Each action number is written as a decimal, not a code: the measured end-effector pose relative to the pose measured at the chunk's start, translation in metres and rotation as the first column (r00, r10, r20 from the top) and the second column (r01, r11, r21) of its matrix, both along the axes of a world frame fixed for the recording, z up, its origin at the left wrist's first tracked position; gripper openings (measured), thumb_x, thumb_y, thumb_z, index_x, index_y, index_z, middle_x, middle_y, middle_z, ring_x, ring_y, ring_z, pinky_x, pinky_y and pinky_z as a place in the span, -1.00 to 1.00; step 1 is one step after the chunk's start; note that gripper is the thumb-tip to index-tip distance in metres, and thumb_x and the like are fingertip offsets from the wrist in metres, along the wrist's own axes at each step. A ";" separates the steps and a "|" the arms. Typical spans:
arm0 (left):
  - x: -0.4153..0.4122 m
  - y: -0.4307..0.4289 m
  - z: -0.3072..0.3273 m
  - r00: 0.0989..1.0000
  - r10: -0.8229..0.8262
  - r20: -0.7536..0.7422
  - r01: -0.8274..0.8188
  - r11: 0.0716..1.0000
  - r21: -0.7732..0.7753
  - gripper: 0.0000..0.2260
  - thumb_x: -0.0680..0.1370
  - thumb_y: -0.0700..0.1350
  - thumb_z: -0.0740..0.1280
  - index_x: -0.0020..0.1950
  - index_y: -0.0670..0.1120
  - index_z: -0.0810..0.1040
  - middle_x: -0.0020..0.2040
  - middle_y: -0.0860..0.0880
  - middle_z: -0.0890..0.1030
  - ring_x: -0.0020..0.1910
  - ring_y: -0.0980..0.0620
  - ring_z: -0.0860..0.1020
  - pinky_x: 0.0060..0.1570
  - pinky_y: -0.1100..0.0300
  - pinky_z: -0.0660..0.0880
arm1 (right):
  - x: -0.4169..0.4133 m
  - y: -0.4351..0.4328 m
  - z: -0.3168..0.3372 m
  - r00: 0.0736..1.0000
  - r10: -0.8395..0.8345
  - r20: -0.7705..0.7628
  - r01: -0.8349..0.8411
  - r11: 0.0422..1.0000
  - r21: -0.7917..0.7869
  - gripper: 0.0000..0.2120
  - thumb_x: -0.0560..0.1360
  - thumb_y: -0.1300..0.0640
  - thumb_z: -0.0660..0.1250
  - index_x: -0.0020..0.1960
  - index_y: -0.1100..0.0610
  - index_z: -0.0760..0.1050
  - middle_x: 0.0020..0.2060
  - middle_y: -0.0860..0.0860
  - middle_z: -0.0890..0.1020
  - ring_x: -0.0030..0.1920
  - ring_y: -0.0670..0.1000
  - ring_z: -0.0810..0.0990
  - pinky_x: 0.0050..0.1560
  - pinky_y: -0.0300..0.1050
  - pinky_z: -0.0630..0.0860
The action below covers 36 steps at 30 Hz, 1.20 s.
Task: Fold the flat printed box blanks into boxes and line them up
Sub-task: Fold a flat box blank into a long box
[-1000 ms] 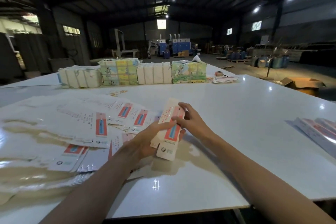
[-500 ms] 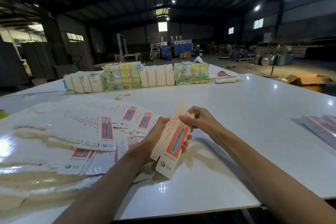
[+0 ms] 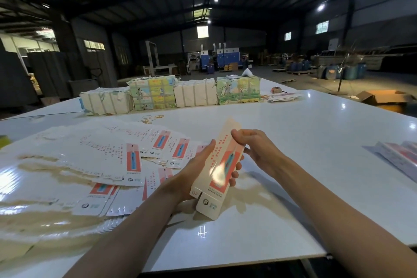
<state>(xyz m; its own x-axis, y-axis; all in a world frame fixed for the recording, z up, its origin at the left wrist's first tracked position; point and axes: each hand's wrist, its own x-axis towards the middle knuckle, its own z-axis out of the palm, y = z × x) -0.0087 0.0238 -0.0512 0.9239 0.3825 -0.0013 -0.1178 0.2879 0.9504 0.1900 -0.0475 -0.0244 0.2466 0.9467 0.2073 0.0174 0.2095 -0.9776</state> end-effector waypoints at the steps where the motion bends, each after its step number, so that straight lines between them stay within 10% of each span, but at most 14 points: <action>1: 0.000 -0.001 0.000 1.000 -0.006 0.003 0.006 1.000 -0.029 -0.33 0.67 0.31 0.24 0.53 -0.21 0.45 0.24 -0.24 0.58 0.08 -0.17 0.63 0.17 -0.06 0.58 | -0.001 0.000 0.000 1.000 -0.001 -0.019 0.001 1.000 0.018 -0.65 0.65 0.01 0.39 -0.02 0.33 0.65 -0.14 0.14 0.72 -0.04 0.15 0.74 0.12 -0.03 0.61; 9: 0.003 0.000 0.006 0.998 -0.002 -0.055 0.001 1.000 -0.024 -0.40 0.60 0.31 0.29 0.38 -0.16 0.50 0.05 -0.14 0.64 -0.12 -0.01 0.66 -0.02 0.13 0.64 | -0.003 0.001 0.002 0.997 0.069 -0.041 -0.068 0.997 0.034 -0.47 0.64 -0.07 0.37 0.13 0.46 0.57 -0.14 0.17 0.63 -0.03 0.16 0.67 0.17 0.07 0.60; 16: 0.012 0.003 0.030 0.995 0.094 -0.039 -0.095 0.995 -0.043 -0.44 0.65 0.31 0.25 0.31 -0.17 0.52 0.02 -0.15 0.64 -0.15 -0.03 0.62 -0.08 0.14 0.61 | -0.004 -0.004 0.028 0.986 0.142 -0.093 -0.135 0.988 0.073 -0.74 0.63 0.05 0.43 0.13 0.25 0.55 -0.16 0.16 0.63 -0.05 0.15 0.67 0.05 -0.06 0.65; 23: 0.012 0.009 0.018 0.988 0.132 0.085 -0.114 0.975 -0.189 -0.45 0.63 0.31 0.29 0.33 -0.14 0.56 0.08 -0.19 0.64 -0.07 -0.07 0.64 -0.02 0.09 0.63 | -0.017 -0.002 0.001 0.992 0.055 -0.110 -0.042 0.992 0.116 -0.53 0.64 0.19 0.41 0.47 0.03 0.32 -0.05 0.19 0.74 -0.01 0.19 0.74 0.05 0.03 0.70; 29: 0.008 0.012 -0.003 0.840 0.538 -0.074 -0.496 0.816 0.296 -0.35 0.52 0.48 0.19 0.37 0.04 0.55 0.10 -0.02 0.75 0.06 -0.08 0.75 -0.02 0.01 0.69 | -0.014 -0.003 0.004 0.997 0.016 -0.074 -0.007 0.993 0.119 -0.50 0.56 0.04 0.47 0.44 -0.03 0.39 0.05 0.17 0.76 0.10 0.21 0.75 0.02 -0.01 0.71; 36: 0.008 0.013 0.005 0.851 0.525 0.023 -0.401 0.619 0.675 0.12 0.31 0.48 0.51 0.63 0.40 -0.18 0.27 0.24 0.56 0.01 0.35 0.68 -0.31 0.35 0.59 | -0.021 -0.005 -0.002 0.996 0.062 0.069 -0.068 0.994 0.091 -0.50 0.55 0.00 0.49 0.43 -0.08 0.41 0.01 0.17 0.76 0.08 0.19 0.76 0.09 0.00 0.71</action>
<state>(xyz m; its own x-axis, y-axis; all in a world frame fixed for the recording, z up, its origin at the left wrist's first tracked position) -0.0011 0.0365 -0.0466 0.6323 0.7229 0.2787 0.1076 -0.4381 0.8925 0.1686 -0.0528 -0.0263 0.1679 0.9361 0.3091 0.0645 0.3024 -0.9510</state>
